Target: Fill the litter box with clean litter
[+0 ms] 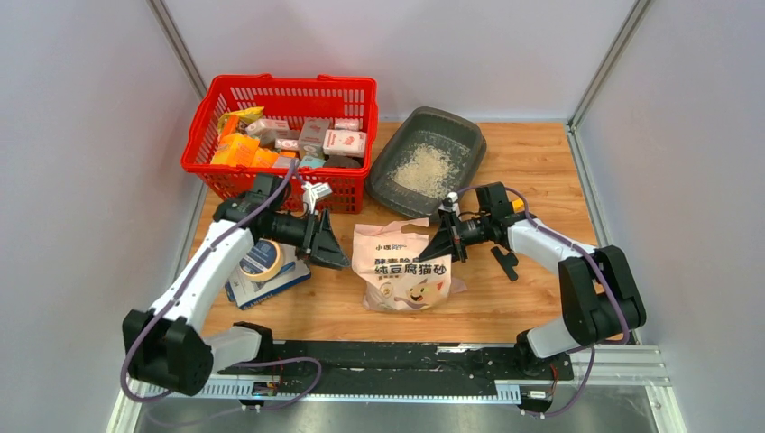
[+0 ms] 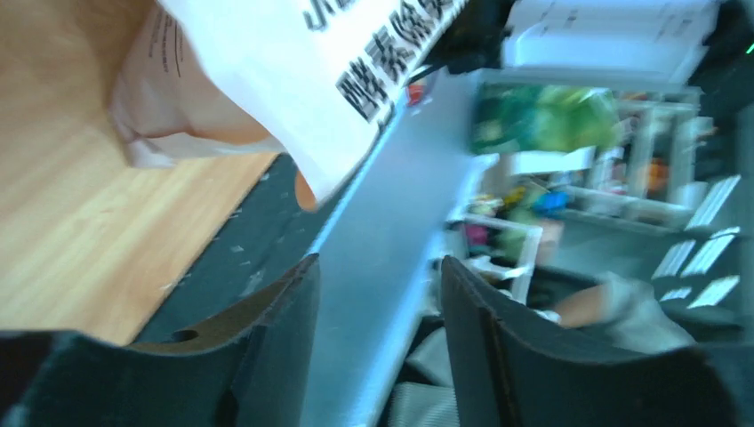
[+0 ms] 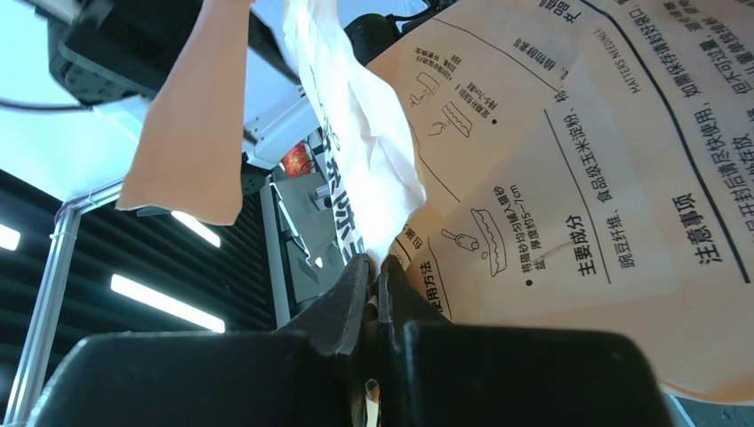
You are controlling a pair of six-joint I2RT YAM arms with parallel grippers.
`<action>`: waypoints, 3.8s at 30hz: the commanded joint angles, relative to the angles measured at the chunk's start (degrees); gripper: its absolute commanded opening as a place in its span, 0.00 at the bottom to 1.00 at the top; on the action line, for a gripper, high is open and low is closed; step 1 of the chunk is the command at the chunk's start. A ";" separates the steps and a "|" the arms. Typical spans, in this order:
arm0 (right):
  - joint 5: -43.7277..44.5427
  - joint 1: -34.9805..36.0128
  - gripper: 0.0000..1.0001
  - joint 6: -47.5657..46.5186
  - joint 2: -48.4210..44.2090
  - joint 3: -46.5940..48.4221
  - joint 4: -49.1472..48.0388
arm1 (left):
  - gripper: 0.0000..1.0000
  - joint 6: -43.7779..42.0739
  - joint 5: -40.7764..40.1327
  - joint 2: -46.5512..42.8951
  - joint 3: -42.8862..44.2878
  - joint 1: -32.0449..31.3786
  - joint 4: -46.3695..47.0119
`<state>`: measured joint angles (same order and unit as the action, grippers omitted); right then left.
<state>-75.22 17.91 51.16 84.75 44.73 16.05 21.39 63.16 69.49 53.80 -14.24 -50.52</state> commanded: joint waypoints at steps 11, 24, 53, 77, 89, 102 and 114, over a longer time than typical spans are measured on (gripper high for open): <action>-6.96 -0.16 0.00 2.11 -0.64 2.12 0.56 | 0.79 -58.43 -29.22 -6.50 15.81 -23.17 5.33; -9.33 -3.31 0.00 2.02 2.08 1.06 1.17 | 0.80 -64.99 -33.02 5.73 12.90 -36.64 23.55; -9.07 -7.61 0.19 2.47 0.50 1.32 4.68 | 0.45 -58.83 -32.84 17.08 14.84 -37.62 16.33; 28.72 4.12 0.74 -91.23 -37.37 8.10 21.04 | 0.30 -46.70 -26.51 19.54 15.90 -33.14 18.00; 33.38 14.61 0.77 -108.36 -34.04 0.80 12.26 | 0.31 -44.06 -24.93 19.54 15.37 -32.34 18.27; 34.35 14.87 0.72 -114.79 -31.23 -2.89 11.37 | 0.32 -42.83 -22.90 19.80 15.46 -30.85 18.00; 40.42 13.20 0.70 -108.82 -29.29 -4.92 9.87 | 0.30 -42.39 -21.41 19.98 14.93 -30.14 18.44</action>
<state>-37.71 32.32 -61.54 54.46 40.05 27.99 -21.71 39.70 89.36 69.23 -44.49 -32.05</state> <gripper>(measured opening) 0.702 0.304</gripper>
